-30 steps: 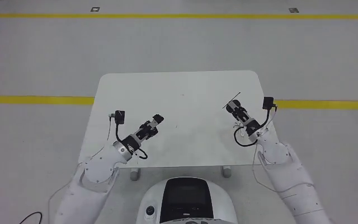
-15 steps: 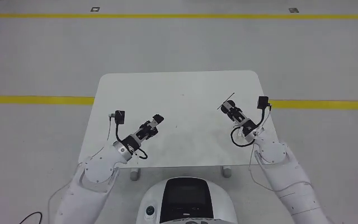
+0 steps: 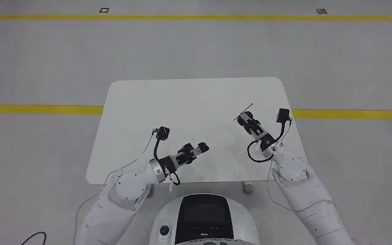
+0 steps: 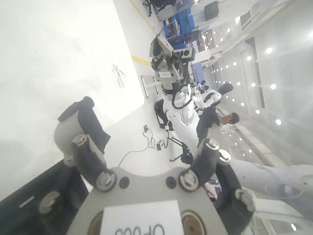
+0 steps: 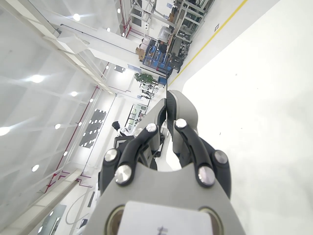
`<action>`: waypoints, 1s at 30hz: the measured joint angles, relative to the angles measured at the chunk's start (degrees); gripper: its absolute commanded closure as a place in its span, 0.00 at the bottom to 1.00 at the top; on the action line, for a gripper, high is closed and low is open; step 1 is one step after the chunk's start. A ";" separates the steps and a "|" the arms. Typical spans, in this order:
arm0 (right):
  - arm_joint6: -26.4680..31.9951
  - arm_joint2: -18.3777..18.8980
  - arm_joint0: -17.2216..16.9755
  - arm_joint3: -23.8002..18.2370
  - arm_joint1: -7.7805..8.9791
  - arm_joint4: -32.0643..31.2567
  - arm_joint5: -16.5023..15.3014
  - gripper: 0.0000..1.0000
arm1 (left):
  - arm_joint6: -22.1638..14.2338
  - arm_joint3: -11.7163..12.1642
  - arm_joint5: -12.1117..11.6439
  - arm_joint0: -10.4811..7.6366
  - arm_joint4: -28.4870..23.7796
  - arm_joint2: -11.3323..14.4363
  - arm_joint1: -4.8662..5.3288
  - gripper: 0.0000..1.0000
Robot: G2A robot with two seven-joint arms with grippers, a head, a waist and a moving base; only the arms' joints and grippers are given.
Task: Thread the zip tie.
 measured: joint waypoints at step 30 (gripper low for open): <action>-3.74 -6.57 2.58 4.01 -2.99 3.05 0.00 1.00 | 2.48 7.18 -5.09 -9.16 -5.65 12.71 -2.29 0.00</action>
